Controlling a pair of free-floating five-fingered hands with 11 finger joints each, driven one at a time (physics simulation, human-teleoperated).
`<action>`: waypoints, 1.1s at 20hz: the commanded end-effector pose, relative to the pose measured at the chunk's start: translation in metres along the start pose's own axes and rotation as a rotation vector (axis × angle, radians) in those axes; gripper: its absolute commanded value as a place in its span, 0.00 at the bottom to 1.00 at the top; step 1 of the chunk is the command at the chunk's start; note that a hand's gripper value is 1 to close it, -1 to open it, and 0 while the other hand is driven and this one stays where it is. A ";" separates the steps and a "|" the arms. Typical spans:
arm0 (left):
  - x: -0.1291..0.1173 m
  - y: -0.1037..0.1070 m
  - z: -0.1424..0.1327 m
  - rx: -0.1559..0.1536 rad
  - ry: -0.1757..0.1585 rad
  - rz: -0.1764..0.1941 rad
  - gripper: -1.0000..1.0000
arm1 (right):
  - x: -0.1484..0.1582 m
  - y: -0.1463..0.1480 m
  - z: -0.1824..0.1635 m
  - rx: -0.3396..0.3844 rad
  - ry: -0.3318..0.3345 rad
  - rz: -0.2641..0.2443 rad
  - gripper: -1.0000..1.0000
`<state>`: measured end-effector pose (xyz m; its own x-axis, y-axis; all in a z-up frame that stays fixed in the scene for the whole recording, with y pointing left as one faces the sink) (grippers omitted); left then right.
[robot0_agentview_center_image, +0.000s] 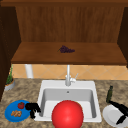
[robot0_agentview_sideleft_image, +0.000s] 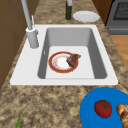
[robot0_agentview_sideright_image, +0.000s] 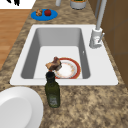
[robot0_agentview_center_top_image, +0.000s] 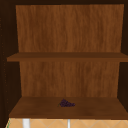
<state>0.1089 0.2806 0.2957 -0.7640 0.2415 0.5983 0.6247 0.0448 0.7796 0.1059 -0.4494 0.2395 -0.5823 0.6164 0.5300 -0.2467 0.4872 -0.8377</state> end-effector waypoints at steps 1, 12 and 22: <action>0.000 0.000 0.000 0.000 0.000 0.000 0.50 | 0.005 -0.014 -0.005 0.051 0.006 0.085 0.00; 0.000 0.000 0.000 0.000 0.000 0.000 0.50 | 0.029 -0.059 -0.019 0.042 0.166 0.155 0.00; 0.000 0.000 0.000 0.000 0.000 0.000 0.50 | 0.056 -0.105 -0.029 -0.005 0.373 0.144 0.00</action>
<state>0.1089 0.2806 0.2957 -0.7640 0.2415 0.5983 0.6247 0.0448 0.7796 0.1204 -0.4479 0.3457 -0.3653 0.8162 0.4476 -0.2194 0.3918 -0.8935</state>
